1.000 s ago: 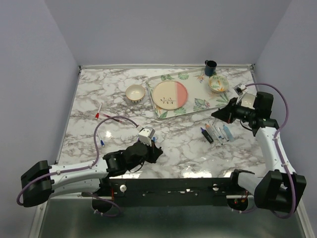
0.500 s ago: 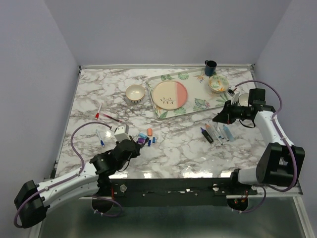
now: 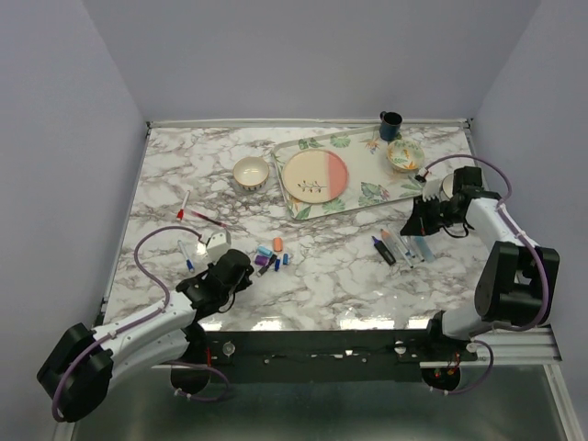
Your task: Open the pen caps
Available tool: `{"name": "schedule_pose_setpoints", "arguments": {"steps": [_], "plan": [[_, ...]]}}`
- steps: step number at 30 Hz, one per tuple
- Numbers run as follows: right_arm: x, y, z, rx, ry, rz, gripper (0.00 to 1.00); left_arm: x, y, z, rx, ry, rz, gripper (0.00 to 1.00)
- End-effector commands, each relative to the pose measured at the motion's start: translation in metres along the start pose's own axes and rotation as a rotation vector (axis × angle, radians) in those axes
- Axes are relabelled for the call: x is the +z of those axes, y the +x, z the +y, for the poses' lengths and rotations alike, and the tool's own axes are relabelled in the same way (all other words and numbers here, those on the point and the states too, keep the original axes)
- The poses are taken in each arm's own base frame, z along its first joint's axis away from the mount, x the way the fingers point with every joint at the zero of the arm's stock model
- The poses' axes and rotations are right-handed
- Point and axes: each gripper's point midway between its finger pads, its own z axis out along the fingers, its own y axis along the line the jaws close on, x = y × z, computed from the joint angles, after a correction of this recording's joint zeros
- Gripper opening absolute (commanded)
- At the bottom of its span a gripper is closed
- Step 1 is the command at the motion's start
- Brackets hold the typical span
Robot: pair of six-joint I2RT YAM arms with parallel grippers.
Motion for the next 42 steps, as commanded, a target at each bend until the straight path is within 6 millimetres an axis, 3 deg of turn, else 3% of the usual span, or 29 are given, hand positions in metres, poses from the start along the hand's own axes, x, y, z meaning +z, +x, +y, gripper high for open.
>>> {"name": "schedule_pose_setpoints", "arguments": {"steps": [1, 12, 17, 24, 34, 42], "plan": [[0.006, 0.011, -0.023, -0.008, 0.106, 0.104, 0.06, 0.004, 0.001, -0.006, -0.011, 0.030, 0.004, 0.29], [0.021, 0.034, -0.040, -0.007, 0.178, 0.239, 0.13, 0.000, -0.002, -0.005, -0.030, 0.049, -0.004, 0.48], [0.023, 0.038, -0.042, -0.010, 0.188, 0.264, 0.25, -0.003, -0.005, -0.008, -0.033, 0.068, -0.010, 0.54], [0.021, 0.034, -0.041, -0.020, 0.193, 0.251, 0.35, -0.015, -0.020, -0.013, -0.058, 0.107, -0.062, 0.74], [0.000, 0.005, -0.027, -0.116, 0.217, 0.126, 0.42, -0.029, -0.064, -0.026, -0.054, 0.116, -0.164, 0.96], [-0.021, -0.022, 0.001, -0.238, 0.178, -0.016, 0.47, -0.020, -0.096, -0.029, -0.067, 0.101, -0.168, 0.99]]}}
